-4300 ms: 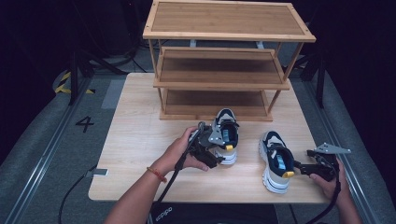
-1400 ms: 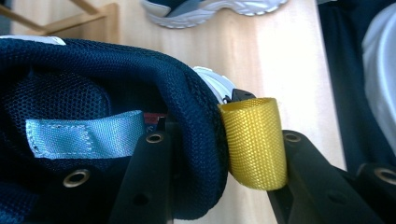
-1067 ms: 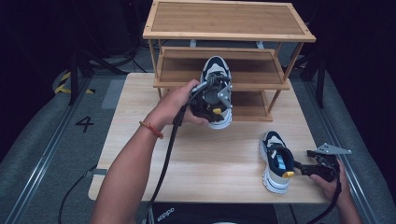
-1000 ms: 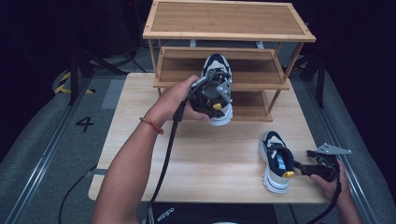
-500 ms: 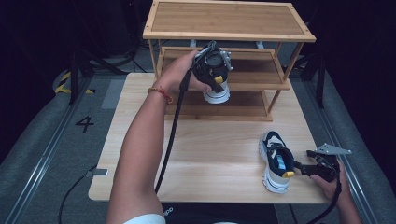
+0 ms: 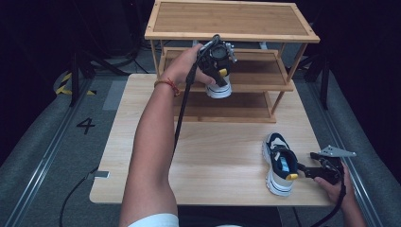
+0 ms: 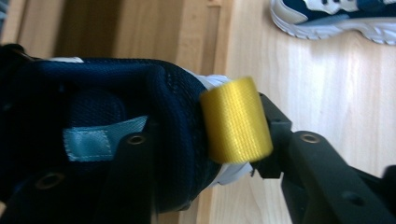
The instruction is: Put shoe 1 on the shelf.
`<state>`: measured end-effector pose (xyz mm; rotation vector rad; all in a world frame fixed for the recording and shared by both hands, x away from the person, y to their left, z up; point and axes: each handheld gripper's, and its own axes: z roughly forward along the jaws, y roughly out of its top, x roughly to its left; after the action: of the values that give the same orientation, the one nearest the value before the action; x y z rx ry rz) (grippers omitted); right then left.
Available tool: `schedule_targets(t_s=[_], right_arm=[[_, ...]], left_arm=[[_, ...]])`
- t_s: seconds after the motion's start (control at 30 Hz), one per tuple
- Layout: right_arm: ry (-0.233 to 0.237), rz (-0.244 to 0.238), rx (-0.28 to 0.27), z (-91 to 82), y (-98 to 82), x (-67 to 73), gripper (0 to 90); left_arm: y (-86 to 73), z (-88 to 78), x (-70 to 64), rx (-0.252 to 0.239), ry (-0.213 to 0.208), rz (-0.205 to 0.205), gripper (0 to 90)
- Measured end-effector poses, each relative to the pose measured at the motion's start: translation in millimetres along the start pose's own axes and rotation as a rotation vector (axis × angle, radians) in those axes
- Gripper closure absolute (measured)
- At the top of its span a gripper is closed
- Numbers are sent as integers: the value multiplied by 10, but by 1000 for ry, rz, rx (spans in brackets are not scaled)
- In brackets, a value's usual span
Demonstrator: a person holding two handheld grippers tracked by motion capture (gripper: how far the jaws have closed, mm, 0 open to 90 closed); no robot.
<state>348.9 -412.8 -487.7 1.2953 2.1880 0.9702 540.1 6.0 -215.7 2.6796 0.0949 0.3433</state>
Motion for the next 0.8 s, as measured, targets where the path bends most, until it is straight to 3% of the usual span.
schedule_targets(t_s=[0.1, 0.17, 0.27, 0.3, 0.33, 0.43, 0.47, 0.5, 0.67, 0.8], right_arm=[[2, 0, -1, -2, 0, 4, 195], [4, 1, -1, -2, 0, 4, 195], [4, 0, -1, -2, 0, 4, 195], [3, -1, -1, -2, 0, 4, 195], [4, 2, 0, -3, 0, 5, 195], [4, 2, 0, -3, 0, 5, 195], [5, 3, 0, -3, 0, 4, 195], [5, 2, 0, -2, 1, 2, 195], [5, 1, -3, -1, 1, 2, 195], [5, 2, -3, -2, 1, 4, 195]], left_arm=[[-26, -18, -17, -30, 56, -20, 511], [-55, -26, -24, -50, 58, -32, 490], [-89, -48, -51, -101, 109, -56, 458], [-89, -48, -51, -101, 109, -56, 459], [-113, -81, -85, -153, 135, -82, 439], [-132, -115, -143, -185, 168, -109, 360], [-143, -129, -171, -191, 192, -109, 360], [-155, -137, -219, -207, 224, -143, 340], [-271, -214, -418, -277, 329, -206, 247], [-377, -256, -567, -365, 382, -256, 234]])
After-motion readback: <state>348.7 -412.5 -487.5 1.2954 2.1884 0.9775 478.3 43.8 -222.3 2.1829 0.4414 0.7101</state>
